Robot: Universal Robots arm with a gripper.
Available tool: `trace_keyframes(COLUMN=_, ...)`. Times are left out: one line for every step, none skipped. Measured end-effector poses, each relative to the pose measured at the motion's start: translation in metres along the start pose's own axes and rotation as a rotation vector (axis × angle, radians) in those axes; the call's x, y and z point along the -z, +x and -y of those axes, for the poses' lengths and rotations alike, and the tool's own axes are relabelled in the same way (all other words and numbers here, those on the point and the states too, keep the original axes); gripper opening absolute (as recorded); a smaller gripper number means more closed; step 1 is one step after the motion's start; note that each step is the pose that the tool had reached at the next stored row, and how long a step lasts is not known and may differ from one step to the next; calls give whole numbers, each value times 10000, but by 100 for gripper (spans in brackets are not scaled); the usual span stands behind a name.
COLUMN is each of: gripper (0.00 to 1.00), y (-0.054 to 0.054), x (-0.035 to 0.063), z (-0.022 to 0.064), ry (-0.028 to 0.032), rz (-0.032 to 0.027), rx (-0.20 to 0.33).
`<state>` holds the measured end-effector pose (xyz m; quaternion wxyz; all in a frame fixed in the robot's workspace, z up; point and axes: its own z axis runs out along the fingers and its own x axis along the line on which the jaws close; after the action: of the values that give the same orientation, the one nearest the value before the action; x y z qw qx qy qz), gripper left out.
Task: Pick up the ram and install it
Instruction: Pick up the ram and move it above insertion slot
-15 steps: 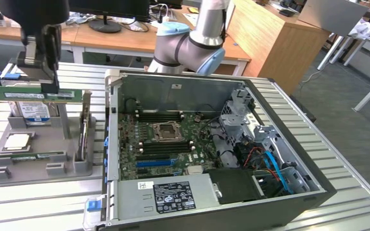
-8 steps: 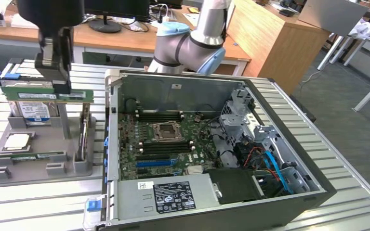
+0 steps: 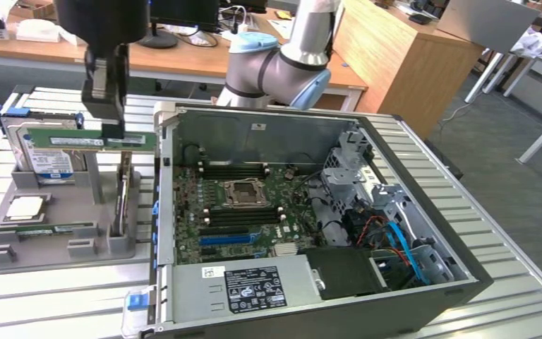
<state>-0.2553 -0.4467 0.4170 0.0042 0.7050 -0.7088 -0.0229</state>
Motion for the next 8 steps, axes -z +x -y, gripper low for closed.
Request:
trace_keyframes(gripper=11, y=0, x=1, z=27, ry=0, rz=0, rx=0)
trace_keyframes(gripper=11, y=0, x=2, z=54, ry=0, rz=0, rx=1)
trace_keyframes(gripper=11, y=-1, x=6, z=166, ry=-1, rz=1, rx=0)
trace_keyframes(gripper=11, y=-2, x=10, z=272, ry=-2, rz=0, rx=1)
trace_keyframes(gripper=11, y=-2, x=15, z=395, ry=-3, rz=-1, rx=0)
trace_keyframes(gripper=11, y=-3, x=17, z=462, ry=-2, rz=0, rx=1)
trace_keyframes(gripper=11, y=-3, x=18, z=489, ry=-2, rz=0, rx=-1)
trace_keyframes(gripper=11, y=-3, x=19, z=520, ry=-2, rz=1, rx=-1)
